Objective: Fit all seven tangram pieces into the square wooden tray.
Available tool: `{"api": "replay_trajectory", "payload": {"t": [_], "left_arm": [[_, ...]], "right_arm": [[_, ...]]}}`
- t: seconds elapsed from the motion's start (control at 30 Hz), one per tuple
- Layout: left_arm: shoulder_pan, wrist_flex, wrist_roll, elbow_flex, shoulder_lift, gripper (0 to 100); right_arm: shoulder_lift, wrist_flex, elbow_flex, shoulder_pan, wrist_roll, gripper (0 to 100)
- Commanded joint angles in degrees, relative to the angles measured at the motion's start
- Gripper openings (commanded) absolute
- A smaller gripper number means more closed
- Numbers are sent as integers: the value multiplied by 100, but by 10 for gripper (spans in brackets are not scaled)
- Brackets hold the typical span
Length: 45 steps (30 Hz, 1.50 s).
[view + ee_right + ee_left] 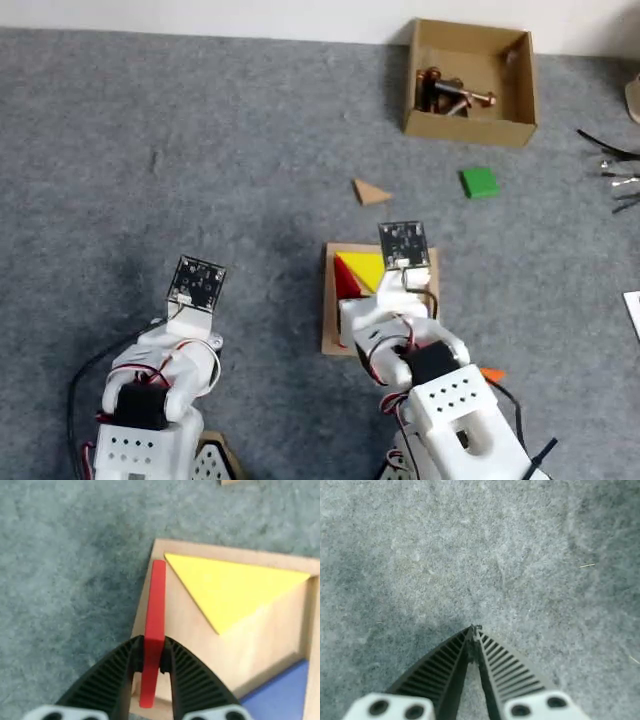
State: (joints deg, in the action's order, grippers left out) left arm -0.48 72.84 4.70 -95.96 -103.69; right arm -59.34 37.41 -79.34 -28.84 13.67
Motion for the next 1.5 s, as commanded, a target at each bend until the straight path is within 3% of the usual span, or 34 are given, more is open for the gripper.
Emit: {"api": "replay_trajectory", "payload": {"t": [0.0, 0.33, 0.53, 0.77, 1.33, 1.47], "left_arm": [[-75, 35, -53, -119, -84, 14], [-75, 44, -44, -119, -84, 14], [-75, 53, -44, -119, -84, 14], [-75, 62, -44, -119, -84, 14], [-75, 62, -44, -119, -84, 14], [-75, 62, -44, -119, -84, 14]], "right_arm": [[-75, -224, -13, -84, 53, 4], [-75, -242, 13, -84, 325, 4], [-40, -980, -40, -75, 695, 4], [-31, -1015, -136, -66, 897, 4], [-40, -1297, -673, -75, 853, 9], [-40, -1288, -681, -75, 853, 106]]}}
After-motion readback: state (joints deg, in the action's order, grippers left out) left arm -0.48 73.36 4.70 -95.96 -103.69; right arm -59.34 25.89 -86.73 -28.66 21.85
